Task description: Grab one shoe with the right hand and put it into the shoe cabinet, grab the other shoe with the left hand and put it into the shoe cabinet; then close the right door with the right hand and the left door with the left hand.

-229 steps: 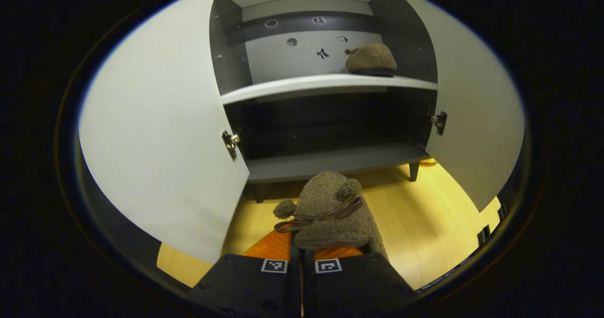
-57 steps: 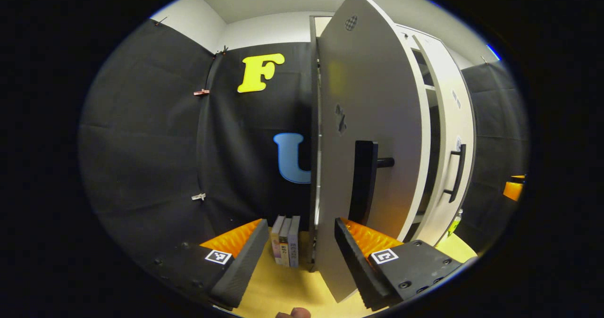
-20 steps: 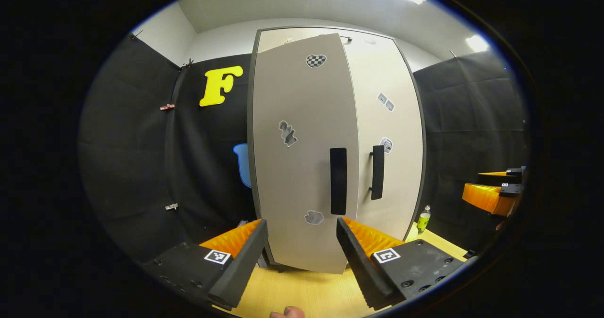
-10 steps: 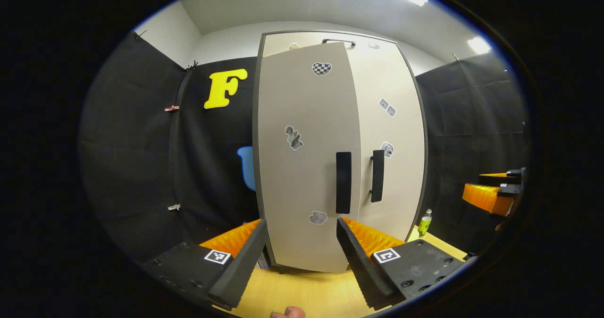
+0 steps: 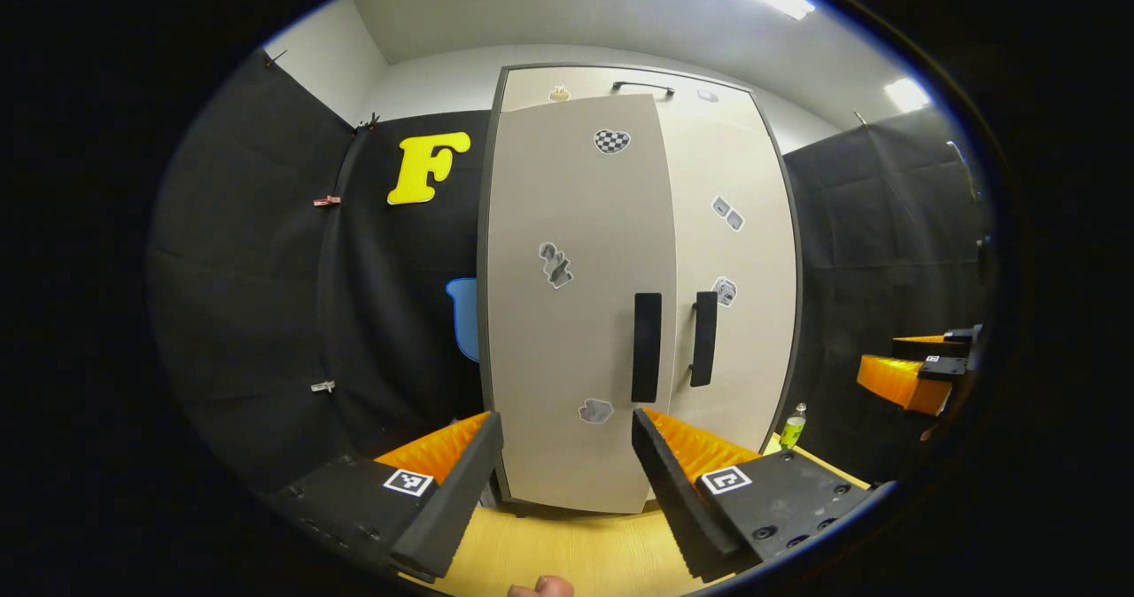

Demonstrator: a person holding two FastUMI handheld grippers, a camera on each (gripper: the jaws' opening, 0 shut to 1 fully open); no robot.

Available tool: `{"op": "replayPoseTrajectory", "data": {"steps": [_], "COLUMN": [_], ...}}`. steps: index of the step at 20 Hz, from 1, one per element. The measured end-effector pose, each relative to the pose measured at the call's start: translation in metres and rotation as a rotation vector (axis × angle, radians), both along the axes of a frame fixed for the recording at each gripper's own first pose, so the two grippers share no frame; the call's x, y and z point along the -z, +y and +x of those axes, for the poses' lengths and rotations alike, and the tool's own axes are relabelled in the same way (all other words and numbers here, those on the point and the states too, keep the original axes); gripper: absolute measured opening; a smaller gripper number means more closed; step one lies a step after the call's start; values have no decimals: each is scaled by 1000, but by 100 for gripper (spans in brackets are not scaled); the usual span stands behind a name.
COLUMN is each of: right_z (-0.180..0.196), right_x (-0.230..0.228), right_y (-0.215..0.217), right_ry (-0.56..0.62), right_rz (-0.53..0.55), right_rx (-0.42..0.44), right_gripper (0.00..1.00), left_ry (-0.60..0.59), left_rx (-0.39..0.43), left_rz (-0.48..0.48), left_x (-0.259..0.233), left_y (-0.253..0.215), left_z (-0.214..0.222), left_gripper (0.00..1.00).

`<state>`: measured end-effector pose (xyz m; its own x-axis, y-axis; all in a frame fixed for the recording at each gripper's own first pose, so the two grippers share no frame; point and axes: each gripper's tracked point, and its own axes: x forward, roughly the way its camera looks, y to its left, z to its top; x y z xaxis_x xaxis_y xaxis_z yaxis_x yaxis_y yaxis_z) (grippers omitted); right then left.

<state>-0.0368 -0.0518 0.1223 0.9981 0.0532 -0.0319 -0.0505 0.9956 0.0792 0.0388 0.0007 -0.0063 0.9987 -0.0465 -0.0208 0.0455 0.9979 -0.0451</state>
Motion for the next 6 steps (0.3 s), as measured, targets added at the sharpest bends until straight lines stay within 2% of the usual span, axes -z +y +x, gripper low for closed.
{"op": "replayPoseTrajectory", "data": {"steps": [6], "right_z": [0], "right_x": [1], "right_y": [-3], "right_ry": [-1], "right_rz": [2], "right_rx": [10], "right_gripper": [98], "left_ry": [2], "left_rx": [13], "left_rz": [1], "left_x": [1], "left_y": [-2], "left_z": [3], "left_gripper": [94]}}
